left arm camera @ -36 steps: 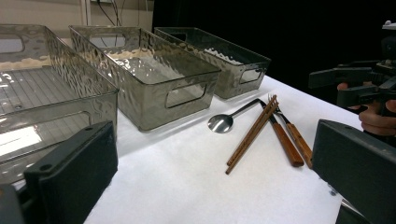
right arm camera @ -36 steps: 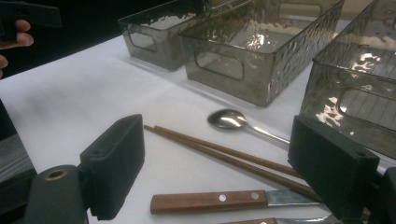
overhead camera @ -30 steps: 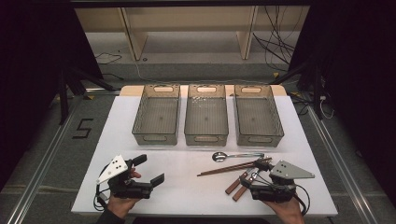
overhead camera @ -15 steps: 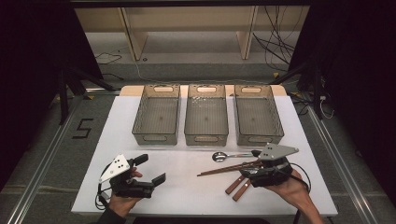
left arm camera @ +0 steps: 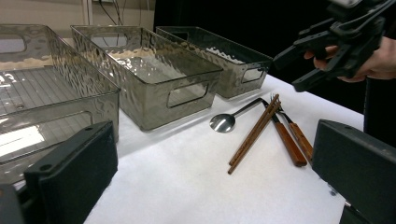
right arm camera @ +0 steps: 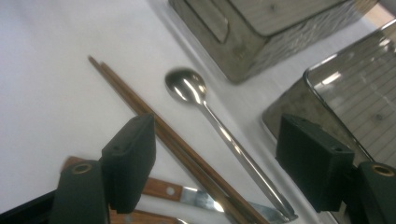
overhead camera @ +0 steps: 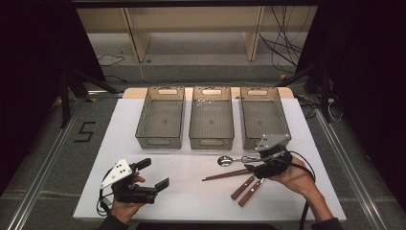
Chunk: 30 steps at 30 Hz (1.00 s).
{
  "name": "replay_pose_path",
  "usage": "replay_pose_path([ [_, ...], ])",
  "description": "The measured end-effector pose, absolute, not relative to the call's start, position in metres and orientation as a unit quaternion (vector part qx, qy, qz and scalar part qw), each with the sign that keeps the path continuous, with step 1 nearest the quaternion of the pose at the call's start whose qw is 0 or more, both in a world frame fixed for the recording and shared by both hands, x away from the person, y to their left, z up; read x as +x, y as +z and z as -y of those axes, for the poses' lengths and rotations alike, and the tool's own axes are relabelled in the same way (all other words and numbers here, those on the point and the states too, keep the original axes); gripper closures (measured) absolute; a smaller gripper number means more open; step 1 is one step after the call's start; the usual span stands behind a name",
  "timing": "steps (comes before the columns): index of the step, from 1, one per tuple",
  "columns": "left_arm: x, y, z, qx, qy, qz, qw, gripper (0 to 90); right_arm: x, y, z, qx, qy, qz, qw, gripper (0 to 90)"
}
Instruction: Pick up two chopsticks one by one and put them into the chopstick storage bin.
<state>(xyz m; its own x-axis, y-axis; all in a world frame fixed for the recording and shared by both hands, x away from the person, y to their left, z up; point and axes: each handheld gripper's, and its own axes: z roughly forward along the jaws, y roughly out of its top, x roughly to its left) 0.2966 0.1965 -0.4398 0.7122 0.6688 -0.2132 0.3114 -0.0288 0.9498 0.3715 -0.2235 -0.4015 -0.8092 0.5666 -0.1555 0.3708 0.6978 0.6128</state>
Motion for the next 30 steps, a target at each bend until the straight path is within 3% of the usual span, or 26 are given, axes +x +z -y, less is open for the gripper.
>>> replay_pose_path([
  [11, 0.297, -0.440, -0.196, 0.704, 0.146, -0.349, 0.602, 0.2, 0.406, -0.417, 0.217, 0.220, 0.217, -0.945, 0.107, 40.1],
  [30, 0.298, -0.440, -0.196, 0.703, 0.145, -0.349, 0.603, 0.2, 0.419, -0.440, 0.197, 0.139, 0.120, -0.980, 0.083, 58.0],
])
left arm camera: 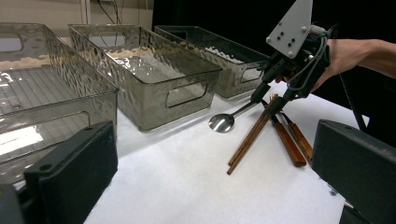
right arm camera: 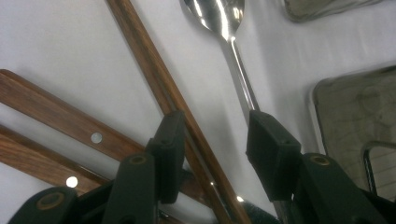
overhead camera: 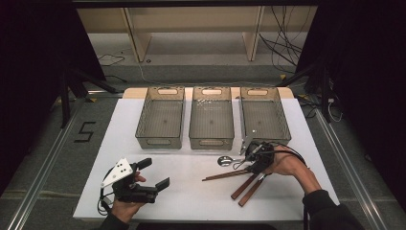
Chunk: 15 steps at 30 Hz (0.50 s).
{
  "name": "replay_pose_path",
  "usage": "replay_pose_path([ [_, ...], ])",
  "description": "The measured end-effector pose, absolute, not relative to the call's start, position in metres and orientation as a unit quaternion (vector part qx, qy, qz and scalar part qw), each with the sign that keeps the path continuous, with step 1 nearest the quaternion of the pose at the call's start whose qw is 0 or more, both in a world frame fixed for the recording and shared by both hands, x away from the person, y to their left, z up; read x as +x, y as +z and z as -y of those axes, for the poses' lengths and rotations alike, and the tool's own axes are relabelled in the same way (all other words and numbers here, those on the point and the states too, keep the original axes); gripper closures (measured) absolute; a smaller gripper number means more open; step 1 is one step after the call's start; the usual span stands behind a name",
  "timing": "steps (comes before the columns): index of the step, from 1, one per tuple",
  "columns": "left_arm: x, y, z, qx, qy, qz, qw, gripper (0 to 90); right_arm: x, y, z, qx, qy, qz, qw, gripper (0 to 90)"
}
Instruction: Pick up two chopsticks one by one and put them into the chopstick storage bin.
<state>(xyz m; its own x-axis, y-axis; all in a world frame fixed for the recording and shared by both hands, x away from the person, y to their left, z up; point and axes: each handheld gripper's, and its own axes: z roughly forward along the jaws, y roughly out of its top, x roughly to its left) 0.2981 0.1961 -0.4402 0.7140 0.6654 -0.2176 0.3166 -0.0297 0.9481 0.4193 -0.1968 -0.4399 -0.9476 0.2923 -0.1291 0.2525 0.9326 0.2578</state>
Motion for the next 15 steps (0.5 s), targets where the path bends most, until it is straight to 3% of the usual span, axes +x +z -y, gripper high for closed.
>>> replay_pose_path([
  [15, 0.2984, -0.4402, -0.1960, 0.703, 0.145, -0.349, 0.602, 0.2, 0.4195, -0.4447, 0.1895, 0.109, 0.104, -0.985, 0.082, 64.5],
])
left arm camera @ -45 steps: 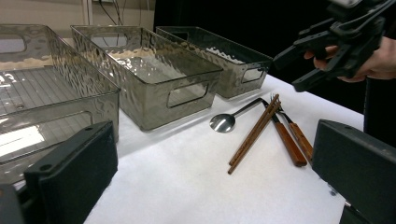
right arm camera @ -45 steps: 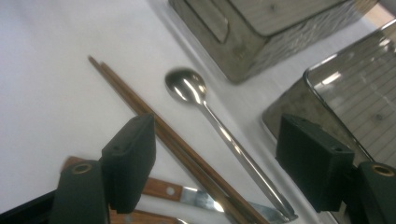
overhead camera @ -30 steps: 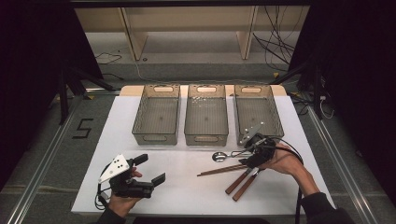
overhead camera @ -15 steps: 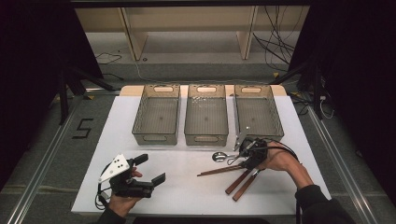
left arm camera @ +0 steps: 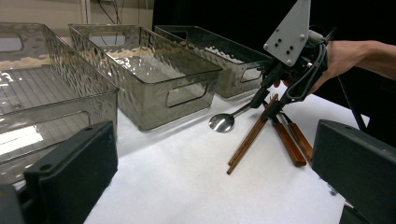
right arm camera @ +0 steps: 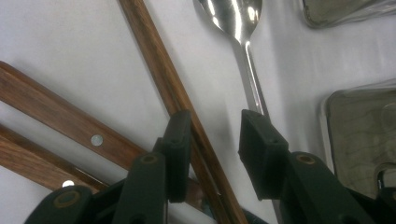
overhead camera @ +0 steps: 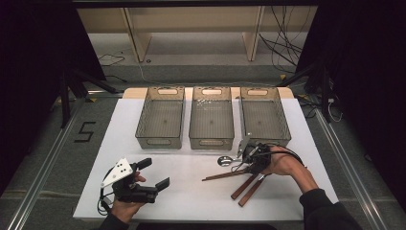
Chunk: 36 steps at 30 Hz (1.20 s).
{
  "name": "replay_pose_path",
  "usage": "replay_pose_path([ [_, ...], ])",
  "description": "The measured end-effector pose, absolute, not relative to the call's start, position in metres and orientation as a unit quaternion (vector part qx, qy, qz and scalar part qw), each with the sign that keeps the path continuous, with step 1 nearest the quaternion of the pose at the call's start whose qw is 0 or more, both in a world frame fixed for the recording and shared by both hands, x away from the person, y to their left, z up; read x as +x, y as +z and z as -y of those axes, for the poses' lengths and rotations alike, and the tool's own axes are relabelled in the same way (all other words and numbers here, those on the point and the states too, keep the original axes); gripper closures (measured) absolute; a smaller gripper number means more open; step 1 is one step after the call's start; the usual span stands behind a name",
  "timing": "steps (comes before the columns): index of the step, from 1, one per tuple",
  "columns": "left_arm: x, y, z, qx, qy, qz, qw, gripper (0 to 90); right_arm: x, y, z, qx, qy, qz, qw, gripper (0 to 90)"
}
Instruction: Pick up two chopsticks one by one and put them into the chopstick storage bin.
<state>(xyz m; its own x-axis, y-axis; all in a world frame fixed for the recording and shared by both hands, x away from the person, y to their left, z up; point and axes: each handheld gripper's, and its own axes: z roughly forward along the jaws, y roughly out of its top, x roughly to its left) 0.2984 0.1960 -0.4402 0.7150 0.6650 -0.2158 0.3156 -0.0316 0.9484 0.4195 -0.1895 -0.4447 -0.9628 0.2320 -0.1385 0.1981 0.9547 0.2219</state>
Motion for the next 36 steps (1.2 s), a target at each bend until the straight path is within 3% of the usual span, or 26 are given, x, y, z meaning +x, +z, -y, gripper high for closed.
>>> replay_pose_path([
  [36, 0.2987, -0.4405, -0.1950, 0.705, 0.144, -0.349, 0.601, 0.2, 0.4241, -0.4466, 0.1838, 0.046, 0.089, -0.993, 0.061, 76.3],
])
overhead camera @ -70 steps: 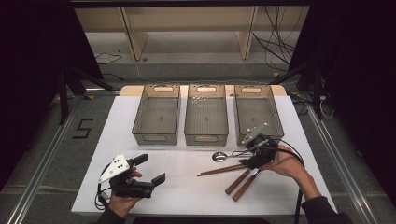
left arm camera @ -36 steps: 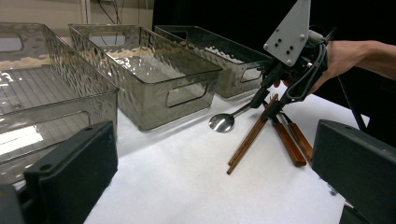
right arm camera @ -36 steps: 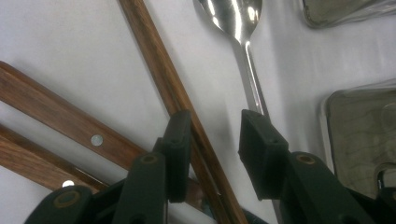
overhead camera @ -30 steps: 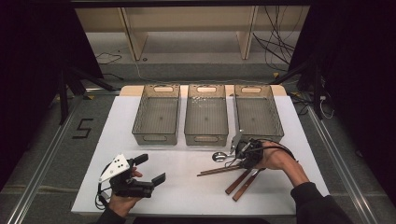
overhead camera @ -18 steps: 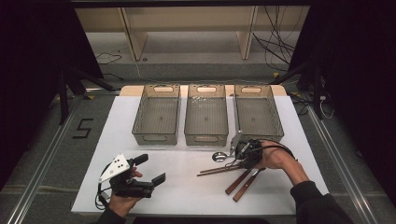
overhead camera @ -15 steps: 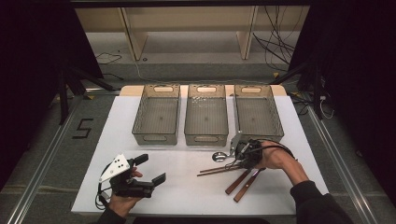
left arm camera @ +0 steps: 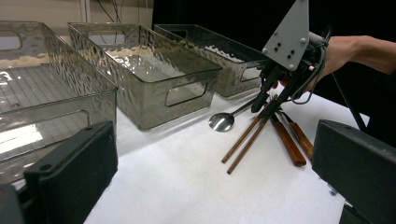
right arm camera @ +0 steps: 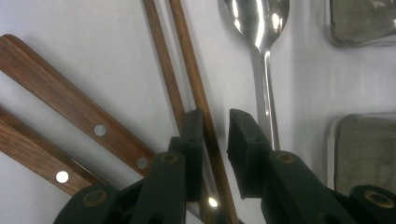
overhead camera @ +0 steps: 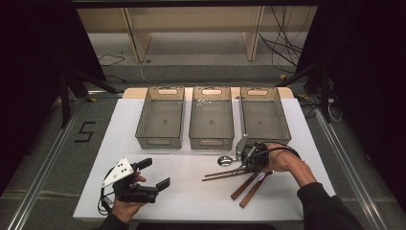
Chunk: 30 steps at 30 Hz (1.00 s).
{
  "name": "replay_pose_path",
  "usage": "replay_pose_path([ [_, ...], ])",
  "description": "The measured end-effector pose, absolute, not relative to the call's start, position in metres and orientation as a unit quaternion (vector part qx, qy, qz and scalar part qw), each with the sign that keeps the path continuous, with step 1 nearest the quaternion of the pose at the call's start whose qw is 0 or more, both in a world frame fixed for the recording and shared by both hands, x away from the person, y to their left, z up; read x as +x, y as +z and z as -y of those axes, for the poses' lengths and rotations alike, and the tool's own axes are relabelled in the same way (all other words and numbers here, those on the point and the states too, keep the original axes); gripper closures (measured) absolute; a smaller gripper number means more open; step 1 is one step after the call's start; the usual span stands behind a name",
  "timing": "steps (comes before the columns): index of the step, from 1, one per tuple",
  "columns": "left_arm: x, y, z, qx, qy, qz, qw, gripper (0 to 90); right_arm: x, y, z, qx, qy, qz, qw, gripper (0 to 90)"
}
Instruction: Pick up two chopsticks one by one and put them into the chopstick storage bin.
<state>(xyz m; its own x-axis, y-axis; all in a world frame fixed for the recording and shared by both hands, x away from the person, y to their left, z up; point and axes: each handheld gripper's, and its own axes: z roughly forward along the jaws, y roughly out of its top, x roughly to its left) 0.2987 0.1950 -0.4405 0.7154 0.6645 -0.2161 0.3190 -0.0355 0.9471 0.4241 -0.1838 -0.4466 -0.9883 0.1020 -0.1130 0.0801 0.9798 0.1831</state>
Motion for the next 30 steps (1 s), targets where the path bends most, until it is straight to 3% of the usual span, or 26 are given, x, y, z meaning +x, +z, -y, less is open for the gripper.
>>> replay_pose_path([
  [5, 0.299, -0.440, -0.195, 0.705, 0.143, -0.349, 0.601, 0.2, 0.423, -0.455, 0.180, 0.033, 0.071, -0.995, 0.062, 77.2],
  [8, 0.299, -0.441, -0.195, 0.703, 0.142, -0.352, 0.601, 0.2, 0.424, -0.451, 0.179, 0.034, 0.078, -0.994, 0.068, 83.7],
  [19, 0.300, -0.441, -0.195, 0.705, 0.142, -0.350, 0.600, 0.2, 0.423, -0.449, 0.181, 0.020, 0.083, -0.994, 0.067, 85.3],
  [30, 0.300, -0.441, -0.195, 0.706, 0.143, -0.352, 0.597, 0.2, 0.414, -0.425, 0.184, 0.021, 0.119, -0.988, 0.099, 85.4],
])
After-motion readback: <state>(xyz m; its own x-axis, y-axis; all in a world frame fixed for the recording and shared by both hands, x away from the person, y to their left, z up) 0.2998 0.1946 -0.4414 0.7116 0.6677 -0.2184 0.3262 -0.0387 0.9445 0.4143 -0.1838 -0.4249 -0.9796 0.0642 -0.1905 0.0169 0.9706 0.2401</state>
